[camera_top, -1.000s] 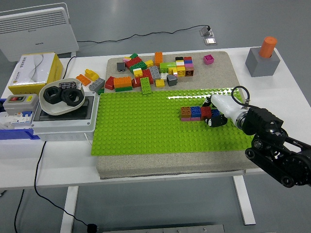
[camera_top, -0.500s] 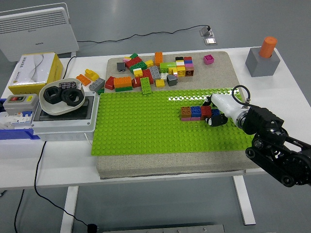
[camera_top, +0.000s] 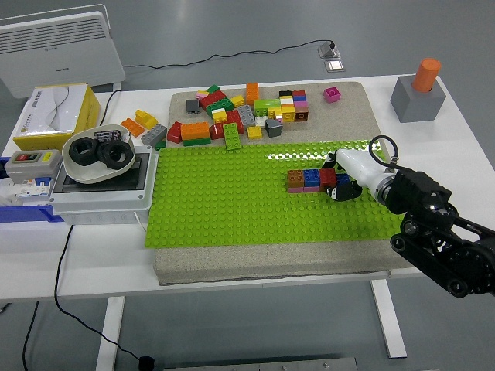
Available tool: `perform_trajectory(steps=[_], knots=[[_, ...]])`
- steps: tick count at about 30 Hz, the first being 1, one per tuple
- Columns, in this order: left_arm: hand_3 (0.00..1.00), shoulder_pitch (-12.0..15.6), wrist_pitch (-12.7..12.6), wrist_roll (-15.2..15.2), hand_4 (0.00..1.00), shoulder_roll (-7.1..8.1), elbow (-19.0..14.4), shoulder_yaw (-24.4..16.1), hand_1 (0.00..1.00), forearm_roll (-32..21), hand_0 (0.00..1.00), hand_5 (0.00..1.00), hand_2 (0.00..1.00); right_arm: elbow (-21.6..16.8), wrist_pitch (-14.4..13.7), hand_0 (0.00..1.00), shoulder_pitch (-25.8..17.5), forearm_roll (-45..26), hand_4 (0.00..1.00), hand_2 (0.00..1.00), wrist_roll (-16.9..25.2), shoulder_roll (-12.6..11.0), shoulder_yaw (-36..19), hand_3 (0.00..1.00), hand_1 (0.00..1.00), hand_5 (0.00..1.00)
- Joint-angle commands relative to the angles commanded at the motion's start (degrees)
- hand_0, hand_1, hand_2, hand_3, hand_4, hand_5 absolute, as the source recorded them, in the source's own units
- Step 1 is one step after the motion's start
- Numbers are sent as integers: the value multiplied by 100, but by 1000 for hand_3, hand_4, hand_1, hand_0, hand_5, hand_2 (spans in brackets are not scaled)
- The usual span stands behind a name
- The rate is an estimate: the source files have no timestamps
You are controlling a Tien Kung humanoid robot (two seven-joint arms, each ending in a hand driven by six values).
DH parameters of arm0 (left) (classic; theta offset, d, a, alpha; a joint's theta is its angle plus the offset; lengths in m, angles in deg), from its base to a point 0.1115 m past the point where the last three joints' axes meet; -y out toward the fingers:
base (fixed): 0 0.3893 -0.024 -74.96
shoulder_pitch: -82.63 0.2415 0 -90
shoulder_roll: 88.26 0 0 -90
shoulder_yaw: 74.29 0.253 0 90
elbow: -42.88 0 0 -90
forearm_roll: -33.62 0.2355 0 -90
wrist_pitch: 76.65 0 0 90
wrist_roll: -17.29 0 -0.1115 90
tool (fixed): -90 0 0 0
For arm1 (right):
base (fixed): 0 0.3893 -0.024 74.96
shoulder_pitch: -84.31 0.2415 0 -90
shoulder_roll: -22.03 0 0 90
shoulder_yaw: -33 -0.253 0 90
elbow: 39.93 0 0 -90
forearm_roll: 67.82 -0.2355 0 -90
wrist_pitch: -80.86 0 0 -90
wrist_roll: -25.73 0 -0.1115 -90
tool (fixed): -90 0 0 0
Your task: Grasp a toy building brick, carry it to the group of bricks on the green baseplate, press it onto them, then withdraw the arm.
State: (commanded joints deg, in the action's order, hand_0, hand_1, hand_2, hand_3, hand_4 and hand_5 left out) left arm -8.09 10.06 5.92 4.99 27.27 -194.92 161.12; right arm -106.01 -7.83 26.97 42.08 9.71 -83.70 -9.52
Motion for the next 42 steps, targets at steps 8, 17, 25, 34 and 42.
perform_trajectory(steps=[8, 17, 25, 34, 42], knots=[[446, -1, 0, 0, 648, 0, -1, 4, 707, 3, 764, 320, 608, 10, -3, 762, -2, -21, 649, 739, 2, 2, 9, 662, 734, 207], [446, -5, 1, -2, 648, 1, -2, 8, 707, 6, 764, 320, 608, 8, -1, 762, 1, -40, 656, 740, 5, 1, 10, 662, 736, 206], [446, -3, 3, -2, 649, 2, -4, 12, 707, 7, 765, 320, 608, -2, 68, 763, -3, -173, 658, 741, 78, -9, -49, 662, 736, 206], [446, 3, 7, -3, 651, 0, 1, 10, 707, 22, 765, 322, 608, -115, 46, 798, -49, -96, 998, 831, 163, -47, -257, 998, 779, 380], [446, 9, 7, -4, 652, -18, 7, -14, 707, 41, 765, 323, 608, -921, -262, 836, -329, 704, 998, 913, 236, -374, -890, 998, 841, 473]])
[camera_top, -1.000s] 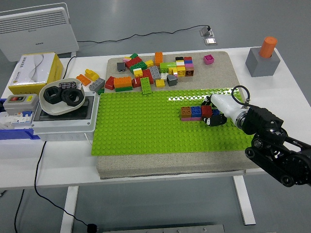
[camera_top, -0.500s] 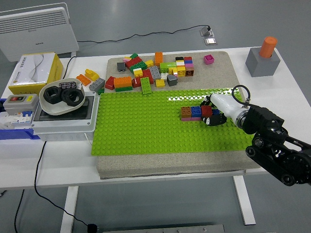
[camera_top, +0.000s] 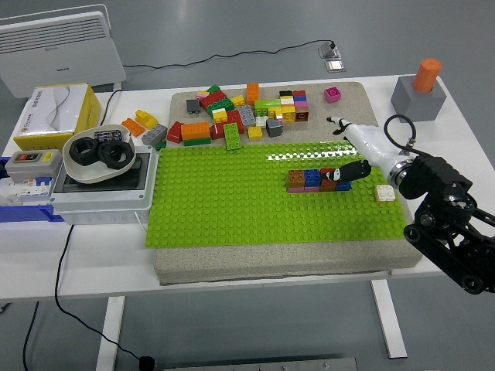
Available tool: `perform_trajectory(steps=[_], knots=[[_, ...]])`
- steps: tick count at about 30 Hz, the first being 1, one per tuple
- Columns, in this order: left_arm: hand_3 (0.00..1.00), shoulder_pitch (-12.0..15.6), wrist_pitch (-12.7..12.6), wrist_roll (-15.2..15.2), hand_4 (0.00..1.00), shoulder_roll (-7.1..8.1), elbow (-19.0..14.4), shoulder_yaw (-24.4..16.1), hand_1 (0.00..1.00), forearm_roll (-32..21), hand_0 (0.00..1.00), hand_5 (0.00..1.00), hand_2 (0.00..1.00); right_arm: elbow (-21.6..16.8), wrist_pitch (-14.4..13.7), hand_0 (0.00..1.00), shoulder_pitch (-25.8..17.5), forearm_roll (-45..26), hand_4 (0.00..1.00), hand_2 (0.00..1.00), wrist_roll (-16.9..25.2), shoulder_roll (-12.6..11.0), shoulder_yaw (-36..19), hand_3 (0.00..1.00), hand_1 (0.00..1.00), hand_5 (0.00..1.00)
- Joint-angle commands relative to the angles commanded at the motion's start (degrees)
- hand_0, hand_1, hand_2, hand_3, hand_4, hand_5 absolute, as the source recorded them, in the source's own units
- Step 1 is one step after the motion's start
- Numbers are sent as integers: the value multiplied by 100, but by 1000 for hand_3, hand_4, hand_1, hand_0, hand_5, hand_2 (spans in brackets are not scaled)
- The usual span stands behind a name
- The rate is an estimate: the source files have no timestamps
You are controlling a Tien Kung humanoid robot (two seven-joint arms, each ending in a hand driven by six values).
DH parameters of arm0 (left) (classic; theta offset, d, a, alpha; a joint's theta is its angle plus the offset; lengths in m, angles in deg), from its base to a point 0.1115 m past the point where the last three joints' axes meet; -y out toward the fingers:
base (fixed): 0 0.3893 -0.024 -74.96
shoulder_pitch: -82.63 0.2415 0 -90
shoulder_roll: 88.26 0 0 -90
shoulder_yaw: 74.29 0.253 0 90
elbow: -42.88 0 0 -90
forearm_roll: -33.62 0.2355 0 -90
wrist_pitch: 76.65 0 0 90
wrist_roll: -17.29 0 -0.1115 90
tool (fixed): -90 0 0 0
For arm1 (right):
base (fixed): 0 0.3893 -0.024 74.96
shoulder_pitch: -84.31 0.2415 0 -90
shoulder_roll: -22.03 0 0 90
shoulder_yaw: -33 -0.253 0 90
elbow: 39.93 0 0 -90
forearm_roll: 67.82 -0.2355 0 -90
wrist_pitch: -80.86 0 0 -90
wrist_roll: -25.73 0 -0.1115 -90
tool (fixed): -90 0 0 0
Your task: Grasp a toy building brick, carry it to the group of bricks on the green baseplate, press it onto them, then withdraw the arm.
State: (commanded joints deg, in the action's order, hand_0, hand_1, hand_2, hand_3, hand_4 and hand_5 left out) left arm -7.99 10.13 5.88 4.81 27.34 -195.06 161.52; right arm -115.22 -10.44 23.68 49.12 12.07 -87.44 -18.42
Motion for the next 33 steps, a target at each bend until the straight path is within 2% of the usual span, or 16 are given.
perform_trajectory(steps=[2, 3, 5, 8, 9, 14, 15, 20, 21, 26, 27, 32, 33], knots=[[446, 4, -2, 1, 652, 0, 0, -5, 707, -2, 765, 323, 608, -256, -29, 836, -149, 148, 998, 913, -21, -174, -149, 998, 841, 473], [446, 8, -3, 2, 654, 1, 0, -8, 707, -5, 765, 325, 608, -405, -43, 874, -220, 202, 998, 956, -32, -253, -200, 823, 918, 752], [446, 17, -3, 3, 654, 2, 2, -13, 707, 0, 765, 325, 608, -735, -57, 874, -368, 327, 998, 956, -87, -392, -188, 823, 918, 752], [446, 18, 0, 1, 654, 4, 7, -6, 707, 35, 765, 325, 608, -1011, -91, 874, -501, 466, 998, 956, -135, -379, -73, 823, 918, 752], [446, 19, 0, 0, 654, 3, 9, -2, 707, 43, 765, 324, 609, -1039, -106, 965, -540, 499, 998, 941, -146, -352, -50, 527, 956, 840], [446, 25, -1, 1, 654, -3, 11, -3, 707, 45, 765, 324, 609, -1041, -314, 965, -754, 652, 998, 941, -149, -136, -55, 527, 956, 840], [445, 25, -1, 1, 655, -2, 10, -1, 707, 42, 765, 325, 608, -1032, -356, 998, -773, 672, 998, 944, -144, -104, -60, 493, 966, 875], [445, 23, 0, 2, 655, 0, 8, 11, 707, 44, 765, 325, 608, -782, -524, 998, -754, 713, 998, 944, -110, 37, -19, 493, 966, 875], [445, 22, 1, 2, 654, 1, 8, 11, 707, 44, 765, 323, 608, -699, -544, 998, -742, 713, 998, 947, -105, 63, 4, 550, 967, 877], [445, 20, 1, 3, 654, 1, 7, 12, 707, 31, 765, 323, 608, -389, -582, 998, -748, 665, 998, 947, -92, 145, 134, 550, 967, 877], [445, 20, 0, 4, 653, 0, 6, 12, 707, 28, 765, 321, 607, -351, -589, 998, -752, 658, 998, 951, -88, 155, 150, 619, 966, 856], [445, 13, 2, 6, 653, 1, 4, 12, 707, 28, 765, 321, 607, -145, -636, 998, -726, 627, 998, 951, -56, 226, 203, 619, 966, 856], [445, 9, 2, 6, 651, 2, 4, 12, 708, 30, 766, 320, 608, -101, -646, 998, -714, 622, 998, 954, -49, 247, 206, 655, 966, 839]])
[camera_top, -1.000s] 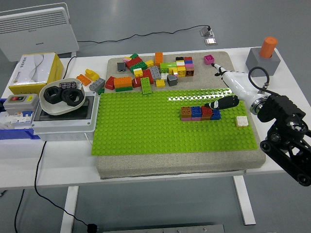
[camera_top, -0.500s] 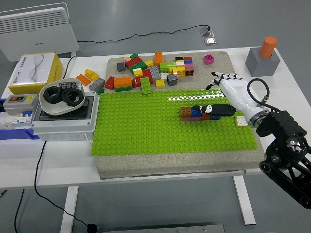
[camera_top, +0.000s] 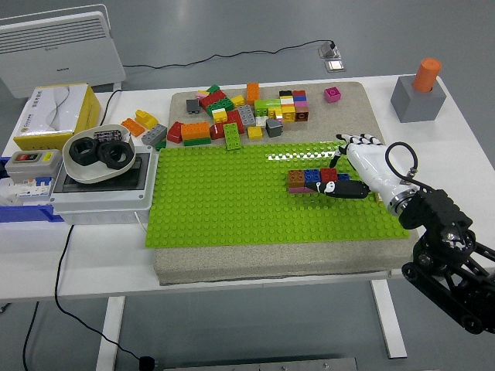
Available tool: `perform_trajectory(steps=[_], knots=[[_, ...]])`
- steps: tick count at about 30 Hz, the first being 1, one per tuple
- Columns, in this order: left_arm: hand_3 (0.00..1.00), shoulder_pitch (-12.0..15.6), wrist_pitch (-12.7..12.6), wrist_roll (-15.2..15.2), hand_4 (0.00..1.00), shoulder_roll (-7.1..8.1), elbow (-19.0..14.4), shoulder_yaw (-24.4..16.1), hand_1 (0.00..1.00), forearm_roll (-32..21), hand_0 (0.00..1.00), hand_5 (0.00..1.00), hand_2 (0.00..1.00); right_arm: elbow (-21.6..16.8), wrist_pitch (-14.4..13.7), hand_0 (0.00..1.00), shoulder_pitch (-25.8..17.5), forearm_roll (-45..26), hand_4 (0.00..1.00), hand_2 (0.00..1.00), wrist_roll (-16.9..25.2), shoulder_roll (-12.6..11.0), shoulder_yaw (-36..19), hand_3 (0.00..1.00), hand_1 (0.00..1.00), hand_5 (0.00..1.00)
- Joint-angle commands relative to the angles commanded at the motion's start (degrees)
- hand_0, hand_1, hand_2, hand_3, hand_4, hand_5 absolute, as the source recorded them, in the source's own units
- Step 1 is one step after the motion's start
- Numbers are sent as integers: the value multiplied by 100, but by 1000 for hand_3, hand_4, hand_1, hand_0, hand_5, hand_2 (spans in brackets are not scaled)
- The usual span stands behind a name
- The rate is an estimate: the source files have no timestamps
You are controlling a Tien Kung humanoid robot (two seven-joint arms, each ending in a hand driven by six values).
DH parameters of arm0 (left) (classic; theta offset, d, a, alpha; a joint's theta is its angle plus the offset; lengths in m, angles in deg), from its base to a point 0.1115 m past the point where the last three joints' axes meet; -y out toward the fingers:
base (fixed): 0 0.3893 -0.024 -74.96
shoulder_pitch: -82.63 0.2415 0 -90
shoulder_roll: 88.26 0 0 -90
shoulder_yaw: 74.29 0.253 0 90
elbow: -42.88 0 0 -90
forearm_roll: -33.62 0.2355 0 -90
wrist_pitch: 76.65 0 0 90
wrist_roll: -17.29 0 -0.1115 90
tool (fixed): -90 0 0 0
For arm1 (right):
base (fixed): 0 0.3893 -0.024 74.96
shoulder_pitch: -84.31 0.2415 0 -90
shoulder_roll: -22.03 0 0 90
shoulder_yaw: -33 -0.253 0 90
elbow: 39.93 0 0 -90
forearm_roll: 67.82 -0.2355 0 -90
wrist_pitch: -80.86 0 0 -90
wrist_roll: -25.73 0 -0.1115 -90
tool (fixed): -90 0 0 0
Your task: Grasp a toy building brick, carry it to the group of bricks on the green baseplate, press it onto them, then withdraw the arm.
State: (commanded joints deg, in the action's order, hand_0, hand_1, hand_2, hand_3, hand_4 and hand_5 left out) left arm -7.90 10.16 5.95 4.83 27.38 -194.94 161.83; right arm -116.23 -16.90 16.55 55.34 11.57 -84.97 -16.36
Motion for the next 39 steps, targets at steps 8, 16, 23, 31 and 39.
perform_trajectory(steps=[8, 16, 23, 31, 39], knots=[[445, -8, 1, 2, 650, 3, -5, 4, 707, -8, 766, 318, 608, 195, 7, 998, -1, -19, 998, 955, 3, 86, 3, 672, 965, 822], [445, -7, -1, 2, 650, 2, -9, 2, 707, -15, 765, 315, 607, 168, 36, 998, -40, -43, 998, 953, -16, 75, -6, 672, 960, 809], [445, -10, 1, 0, 650, 2, -10, 1, 707, -9, 766, 316, 607, 228, 31, 998, -45, -93, 998, 950, -14, 101, 65, 669, 957, 800], [445, -14, 2, 1, 650, 7, -12, 5, 707, -17, 766, 315, 607, 404, 38, 998, -19, -100, 998, 946, -12, 158, 161, 669, 955, 789], [446, -13, -1, 4, 650, 6, -14, 10, 707, -20, 766, 316, 607, 504, 62, 998, -12, -67, 998, 945, -25, 187, 181, 669, 954, 783]])
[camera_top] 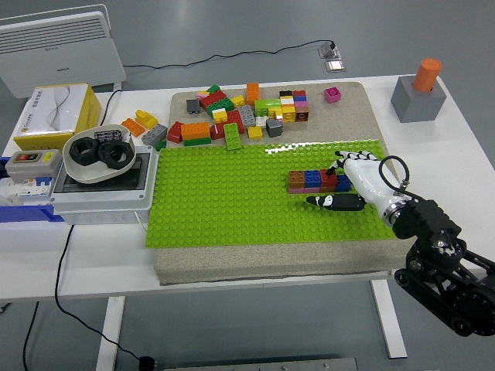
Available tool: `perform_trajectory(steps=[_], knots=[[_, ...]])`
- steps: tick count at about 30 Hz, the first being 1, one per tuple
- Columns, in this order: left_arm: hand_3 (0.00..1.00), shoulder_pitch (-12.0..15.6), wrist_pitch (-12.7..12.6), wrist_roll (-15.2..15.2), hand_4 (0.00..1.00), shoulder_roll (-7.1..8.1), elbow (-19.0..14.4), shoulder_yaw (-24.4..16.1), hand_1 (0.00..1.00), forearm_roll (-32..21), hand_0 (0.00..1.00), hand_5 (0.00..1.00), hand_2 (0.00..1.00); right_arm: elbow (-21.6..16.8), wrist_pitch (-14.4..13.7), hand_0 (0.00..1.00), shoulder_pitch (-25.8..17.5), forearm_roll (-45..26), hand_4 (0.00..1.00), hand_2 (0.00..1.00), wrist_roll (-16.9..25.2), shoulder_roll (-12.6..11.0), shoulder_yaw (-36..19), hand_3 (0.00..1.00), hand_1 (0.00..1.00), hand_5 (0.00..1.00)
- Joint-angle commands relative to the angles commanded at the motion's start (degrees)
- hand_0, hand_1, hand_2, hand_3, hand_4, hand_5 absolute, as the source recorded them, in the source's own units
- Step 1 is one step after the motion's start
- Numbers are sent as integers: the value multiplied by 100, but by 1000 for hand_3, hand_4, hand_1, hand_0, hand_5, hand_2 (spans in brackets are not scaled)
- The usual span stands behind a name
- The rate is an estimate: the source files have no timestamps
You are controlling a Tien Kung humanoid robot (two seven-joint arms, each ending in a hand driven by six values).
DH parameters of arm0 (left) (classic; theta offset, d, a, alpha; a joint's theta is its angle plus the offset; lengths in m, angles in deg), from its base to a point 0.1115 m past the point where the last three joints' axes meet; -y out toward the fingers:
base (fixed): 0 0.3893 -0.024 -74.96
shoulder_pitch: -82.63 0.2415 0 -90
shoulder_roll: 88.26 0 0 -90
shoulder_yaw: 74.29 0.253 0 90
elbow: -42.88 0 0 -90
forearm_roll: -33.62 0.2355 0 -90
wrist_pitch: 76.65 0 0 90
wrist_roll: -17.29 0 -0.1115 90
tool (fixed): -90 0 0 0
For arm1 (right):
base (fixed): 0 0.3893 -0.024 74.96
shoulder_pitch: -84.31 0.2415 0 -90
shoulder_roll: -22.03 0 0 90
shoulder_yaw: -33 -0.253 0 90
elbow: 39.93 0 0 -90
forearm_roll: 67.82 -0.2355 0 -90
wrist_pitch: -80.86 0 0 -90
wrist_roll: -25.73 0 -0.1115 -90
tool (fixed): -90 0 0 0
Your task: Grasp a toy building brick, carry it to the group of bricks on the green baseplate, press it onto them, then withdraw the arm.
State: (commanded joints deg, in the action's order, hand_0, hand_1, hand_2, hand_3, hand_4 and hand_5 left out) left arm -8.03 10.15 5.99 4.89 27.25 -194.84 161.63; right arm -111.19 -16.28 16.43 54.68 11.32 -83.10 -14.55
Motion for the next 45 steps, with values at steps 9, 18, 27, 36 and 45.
perform_trajectory(steps=[9, 18, 27, 36, 45], knots=[[445, -1, -5, 4, 651, 2, -4, 1, 707, -16, 766, 318, 607, -44, 68, 995, -20, 42, 998, 945, -47, -15, 48, 669, 949, 771], [446, -2, -10, 2, 652, 2, -4, 0, 707, -25, 765, 317, 608, -102, -129, 992, -47, -79, 998, 940, 71, -40, 7, 667, 943, 765], [445, 6, -15, -1, 653, 2, 3, -10, 707, -12, 765, 317, 607, -506, -653, 973, 38, -977, 998, 932, 586, -232, -345, 660, 937, 755], [445, 9, -27, -24, 654, 1, 12, 17, 707, -10, 765, 317, 607, -850, -1151, 871, -254, -2103, 947, 866, 1114, -190, -915, 683, 850, 636], [445, 33, -42, -135, 653, -47, 26, 60, 707, 33, 765, 320, 608, -852, -1425, 799, -1136, -2748, 890, 823, 1364, -62, -1456, 662, 798, 502]])
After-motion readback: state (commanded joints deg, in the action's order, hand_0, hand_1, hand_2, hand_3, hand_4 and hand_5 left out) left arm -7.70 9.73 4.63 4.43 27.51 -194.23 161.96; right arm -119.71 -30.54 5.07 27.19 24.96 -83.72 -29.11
